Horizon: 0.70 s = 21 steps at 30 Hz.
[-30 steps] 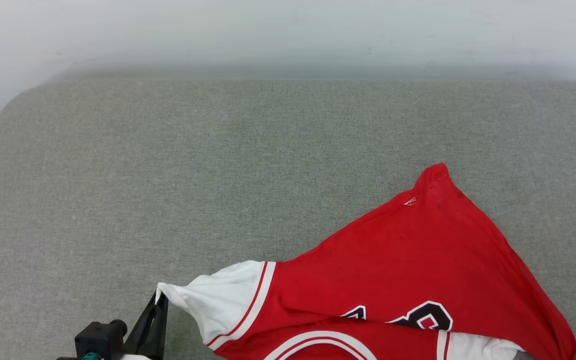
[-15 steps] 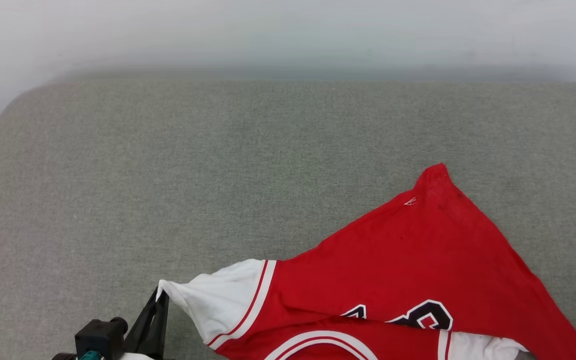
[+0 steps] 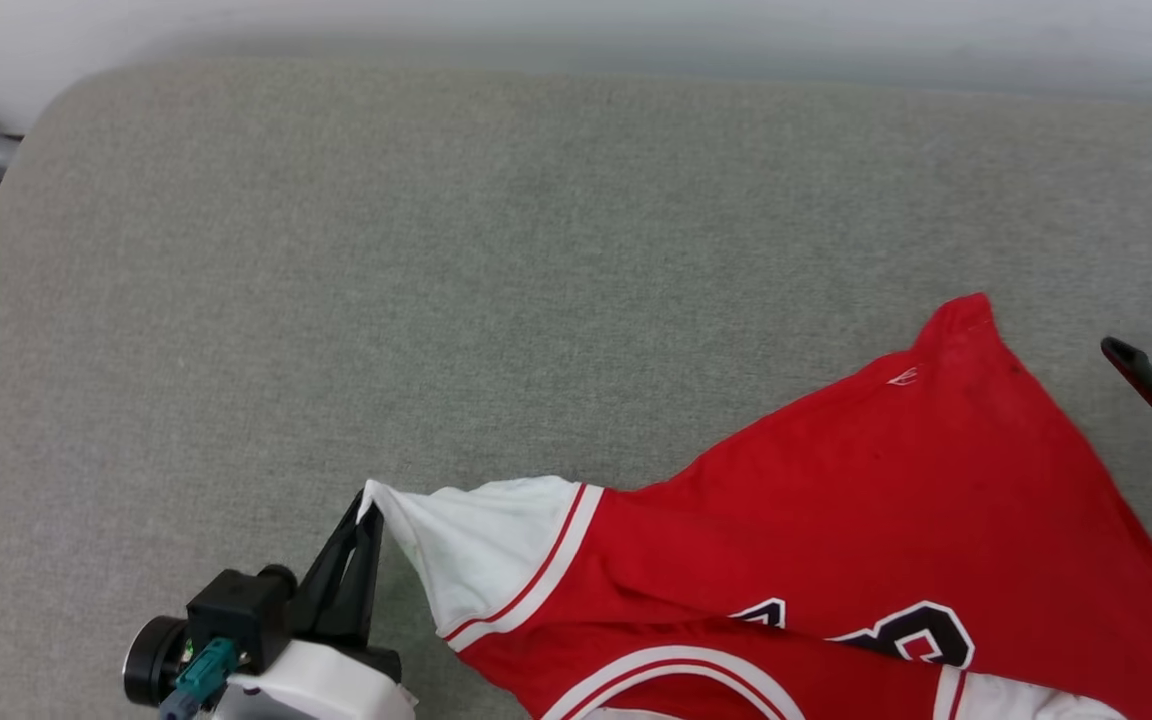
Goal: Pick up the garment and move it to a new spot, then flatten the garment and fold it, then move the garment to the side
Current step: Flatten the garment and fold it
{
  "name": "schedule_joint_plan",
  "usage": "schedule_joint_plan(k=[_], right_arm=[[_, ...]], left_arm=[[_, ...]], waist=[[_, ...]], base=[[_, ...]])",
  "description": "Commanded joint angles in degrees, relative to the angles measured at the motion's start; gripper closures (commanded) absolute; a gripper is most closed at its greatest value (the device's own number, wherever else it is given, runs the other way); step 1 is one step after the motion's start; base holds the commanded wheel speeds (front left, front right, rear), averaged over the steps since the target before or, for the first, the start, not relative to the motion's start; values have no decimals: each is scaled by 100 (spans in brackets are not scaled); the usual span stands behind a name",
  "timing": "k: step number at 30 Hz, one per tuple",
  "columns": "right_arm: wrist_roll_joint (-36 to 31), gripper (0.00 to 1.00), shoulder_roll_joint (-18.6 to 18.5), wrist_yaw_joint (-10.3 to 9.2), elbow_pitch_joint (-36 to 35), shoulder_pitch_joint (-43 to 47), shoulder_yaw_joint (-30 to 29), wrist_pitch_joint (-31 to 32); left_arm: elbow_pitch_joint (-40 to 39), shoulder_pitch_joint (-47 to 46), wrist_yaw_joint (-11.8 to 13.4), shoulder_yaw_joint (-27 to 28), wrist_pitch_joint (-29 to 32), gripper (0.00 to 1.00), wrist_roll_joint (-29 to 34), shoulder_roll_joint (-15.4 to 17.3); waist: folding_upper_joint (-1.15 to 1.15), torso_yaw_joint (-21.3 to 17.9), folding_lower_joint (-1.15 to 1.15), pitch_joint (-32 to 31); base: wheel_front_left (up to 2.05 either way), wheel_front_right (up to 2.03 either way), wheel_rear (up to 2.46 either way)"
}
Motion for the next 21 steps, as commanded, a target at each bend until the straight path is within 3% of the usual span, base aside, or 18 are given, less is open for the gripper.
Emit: schedule_joint_plan(k=[1,8,13,21], right_arm=[[-30,0,-23,-4,82,-185,110,70],[-67,0,120,-4,1056,-1368,1205,463],[-126,0,303,-4,1816,-1990,1751,378],[-77,0,521,-3,3065,-2137,2584,95]], left_arm=[[-17,-107,-28,-27,-23,100,29,-22],[26,-466,-98,-159,-67,100,128,-179],[95,-680,-151,-232,-109,100,178,-279],[257,-896,-228,-302,-165,100,195,-401]], waist=[[0,140,-1,166],[0,376,-1,570],[0,513,-1,807],[0,652,-1,989]], base=[[0,0,0],[0,0,0],[0,0,0],[0,0,0]])
